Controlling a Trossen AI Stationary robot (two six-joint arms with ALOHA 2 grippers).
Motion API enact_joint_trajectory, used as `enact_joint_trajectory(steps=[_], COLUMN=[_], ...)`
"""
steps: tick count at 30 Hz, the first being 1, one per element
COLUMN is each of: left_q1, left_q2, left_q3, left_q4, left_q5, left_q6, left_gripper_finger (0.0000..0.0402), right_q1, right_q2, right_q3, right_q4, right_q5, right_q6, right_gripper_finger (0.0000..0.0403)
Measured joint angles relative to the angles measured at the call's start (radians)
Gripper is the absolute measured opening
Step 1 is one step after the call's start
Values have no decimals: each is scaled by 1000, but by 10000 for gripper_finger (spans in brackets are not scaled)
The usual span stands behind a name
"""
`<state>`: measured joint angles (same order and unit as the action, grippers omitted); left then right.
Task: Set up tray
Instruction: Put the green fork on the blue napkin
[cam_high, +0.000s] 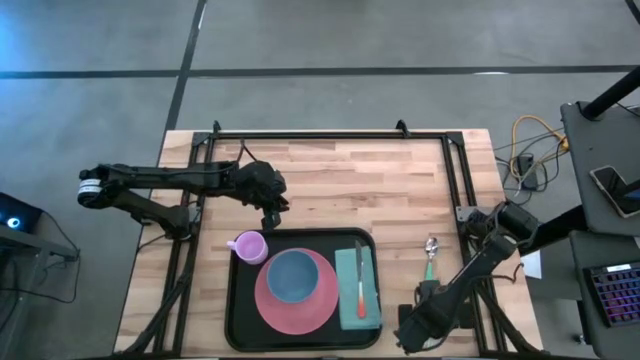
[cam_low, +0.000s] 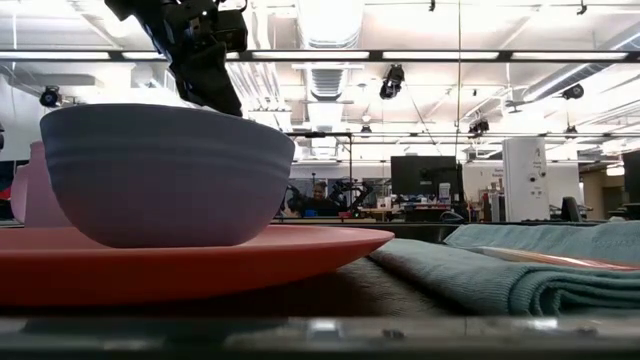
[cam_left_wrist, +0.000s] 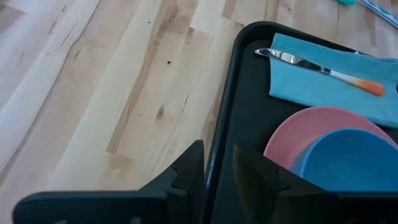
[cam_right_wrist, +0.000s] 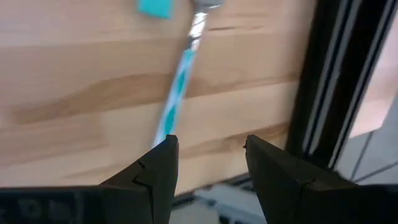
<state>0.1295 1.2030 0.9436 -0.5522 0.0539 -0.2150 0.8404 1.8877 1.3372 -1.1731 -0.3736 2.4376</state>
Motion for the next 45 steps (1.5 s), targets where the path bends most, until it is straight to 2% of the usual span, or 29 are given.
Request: enact_joint_trajectory(steps=[5, 13, 20, 24, 32, 39, 45], left_q1=[0, 0, 0, 0, 0, 0, 0], left_q2=[0, 0, 0, 0, 0, 0, 0], left_q3=[0, -1, -1, 1, 4, 5, 5], left_q4=[-1, -6, -5, -6, 11, 11, 11], left_q5=[0, 1, 33, 33, 31, 31, 30], left_q6=[0, -4, -4, -5, -5, -5, -5], left_gripper_finger=[66, 66, 66, 66, 66, 66, 66], right_q1=[16, 16, 17, 21, 32, 33, 24], right_q2=[0, -12, -39, -43, -43, -40, -29], right_q3=[-89, -264, -319, -326, -327, -295, -159], right_q4=[69, 338, 385, 393, 388, 360, 282], right_q5=[-4, 17, 62, 89, 119, 145, 181], right_q6=[9, 24, -7, -31, -56, -72, -72], right_gripper_finger=[173, 167, 146, 115, 23, 17, 15])
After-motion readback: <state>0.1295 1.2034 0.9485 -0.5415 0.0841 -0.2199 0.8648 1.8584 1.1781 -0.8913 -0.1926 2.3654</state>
